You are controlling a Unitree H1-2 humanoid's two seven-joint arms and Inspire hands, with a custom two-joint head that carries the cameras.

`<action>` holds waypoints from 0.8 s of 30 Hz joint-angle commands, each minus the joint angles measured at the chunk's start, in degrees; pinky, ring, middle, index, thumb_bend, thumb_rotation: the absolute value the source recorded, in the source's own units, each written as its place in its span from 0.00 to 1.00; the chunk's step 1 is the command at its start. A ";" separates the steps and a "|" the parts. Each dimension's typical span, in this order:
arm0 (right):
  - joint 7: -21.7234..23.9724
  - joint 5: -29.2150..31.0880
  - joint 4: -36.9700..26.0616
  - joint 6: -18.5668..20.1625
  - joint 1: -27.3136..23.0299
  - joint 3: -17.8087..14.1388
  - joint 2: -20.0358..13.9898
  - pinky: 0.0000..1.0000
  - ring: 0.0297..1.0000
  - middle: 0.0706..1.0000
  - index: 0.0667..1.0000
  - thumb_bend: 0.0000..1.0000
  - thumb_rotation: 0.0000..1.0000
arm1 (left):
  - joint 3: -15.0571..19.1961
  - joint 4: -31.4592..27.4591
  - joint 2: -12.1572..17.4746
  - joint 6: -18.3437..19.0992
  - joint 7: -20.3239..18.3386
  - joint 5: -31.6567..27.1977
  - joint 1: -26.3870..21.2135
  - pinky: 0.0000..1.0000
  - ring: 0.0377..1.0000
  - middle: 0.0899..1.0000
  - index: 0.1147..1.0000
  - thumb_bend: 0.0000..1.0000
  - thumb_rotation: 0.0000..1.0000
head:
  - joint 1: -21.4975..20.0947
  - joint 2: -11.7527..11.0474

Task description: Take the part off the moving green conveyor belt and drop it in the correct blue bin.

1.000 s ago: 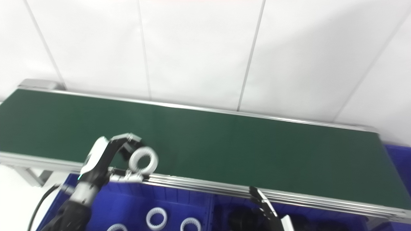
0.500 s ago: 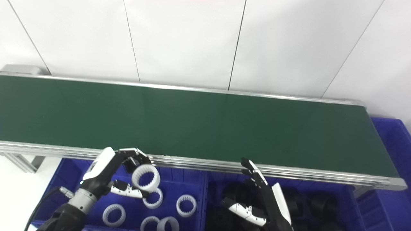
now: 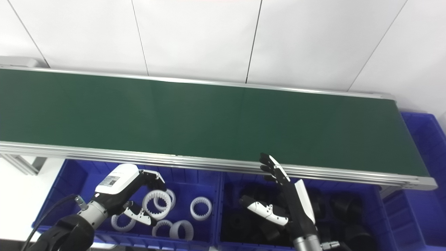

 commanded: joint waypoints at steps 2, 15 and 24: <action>-0.04 0.28 -2.76 0.98 -0.01 -0.24 0.11 0.76 0.84 0.87 0.90 0.78 0.51 | -0.72 -1.78 1.49 -0.53 0.07 3.63 -0.51 0.83 0.85 0.88 0.74 0.70 0.20 | 0.16 -0.06; -0.11 -0.07 -2.14 0.89 -0.06 -0.27 -0.20 0.75 0.84 0.87 0.90 0.78 0.51 | 3.12 -1.22 -1.78 0.13 -0.42 -7.18 -0.28 0.82 0.93 1.00 1.00 0.92 0.26 | -0.61 -0.92; 0.46 -0.19 -2.42 1.13 0.51 -0.03 -0.57 0.76 0.84 0.87 0.90 0.79 0.53 | 6.87 4.44 -5.98 -5.12 -6.55 -37.70 -3.83 0.87 0.95 1.00 0.98 0.91 0.28 | -3.68 -1.27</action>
